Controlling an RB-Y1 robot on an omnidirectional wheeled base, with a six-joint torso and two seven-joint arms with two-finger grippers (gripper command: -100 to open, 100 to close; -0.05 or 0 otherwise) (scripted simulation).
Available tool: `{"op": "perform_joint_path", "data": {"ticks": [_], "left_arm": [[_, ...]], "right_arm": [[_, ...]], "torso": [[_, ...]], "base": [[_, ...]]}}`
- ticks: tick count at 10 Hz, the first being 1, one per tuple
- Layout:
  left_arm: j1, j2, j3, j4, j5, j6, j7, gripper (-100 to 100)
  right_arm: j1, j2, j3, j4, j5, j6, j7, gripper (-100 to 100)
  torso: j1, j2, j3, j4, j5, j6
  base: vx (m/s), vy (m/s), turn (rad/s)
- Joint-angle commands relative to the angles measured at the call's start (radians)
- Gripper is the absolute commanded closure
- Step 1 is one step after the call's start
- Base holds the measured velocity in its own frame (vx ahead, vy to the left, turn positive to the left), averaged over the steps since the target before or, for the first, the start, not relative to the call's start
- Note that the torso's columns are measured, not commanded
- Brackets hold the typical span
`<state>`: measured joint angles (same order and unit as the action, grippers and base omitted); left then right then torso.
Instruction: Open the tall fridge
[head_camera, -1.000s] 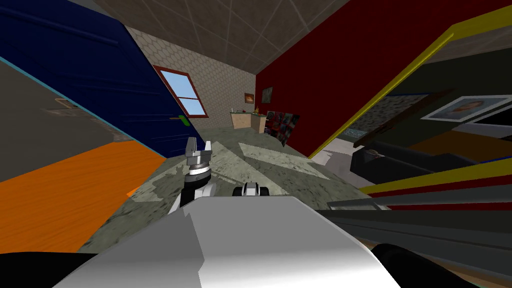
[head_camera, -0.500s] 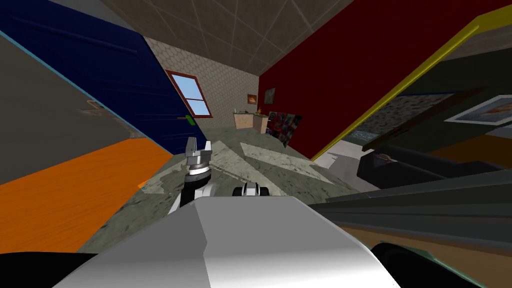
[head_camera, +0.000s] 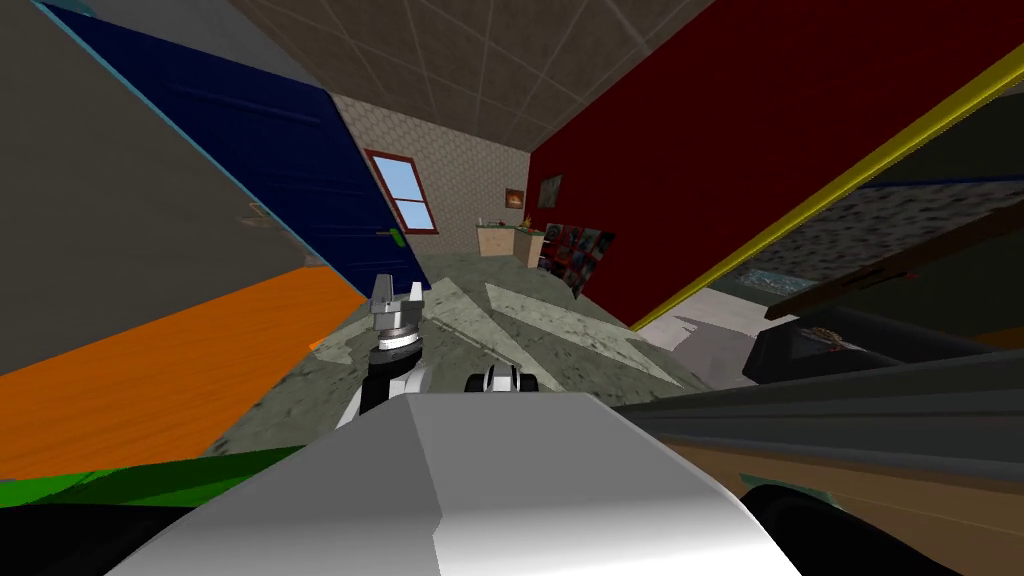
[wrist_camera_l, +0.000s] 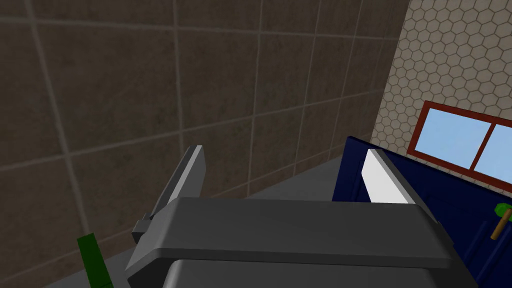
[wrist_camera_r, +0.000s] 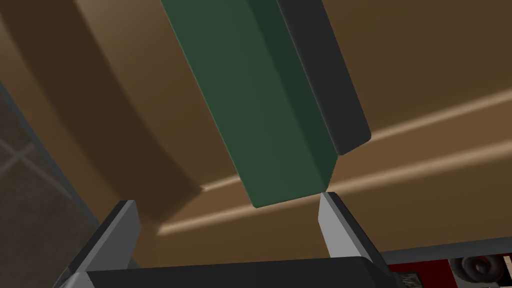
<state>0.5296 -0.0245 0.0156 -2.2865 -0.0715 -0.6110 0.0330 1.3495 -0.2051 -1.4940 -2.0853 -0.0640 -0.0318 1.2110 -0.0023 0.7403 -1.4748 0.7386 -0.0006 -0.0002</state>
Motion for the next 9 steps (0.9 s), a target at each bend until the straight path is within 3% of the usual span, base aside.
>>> {"op": "perform_joint_path", "data": {"ticks": [1, 9], "left_arm": [[0.000, 0.000, 0.000, 0.000, 0.000, 0.000, 0.000, 0], [0.000, 0.000, 0.000, 0.000, 0.000, 0.000, 0.000, 0]], "right_arm": [[-0.013, -0.039, -0.029, -0.055, 0.011, -0.044, 0.045, -100], [-0.052, -0.162, -0.133, -0.192, 0.047, -0.250, 0.197, -100]], "torso": [[-0.001, 0.000, 0.001, 0.000, 0.000, 0.000], [-0.001, -0.002, -0.001, 0.000, -0.001, 0.000]], "base": [[-0.120, -0.221, 0.264], [-0.124, -0.231, 0.276]]}}
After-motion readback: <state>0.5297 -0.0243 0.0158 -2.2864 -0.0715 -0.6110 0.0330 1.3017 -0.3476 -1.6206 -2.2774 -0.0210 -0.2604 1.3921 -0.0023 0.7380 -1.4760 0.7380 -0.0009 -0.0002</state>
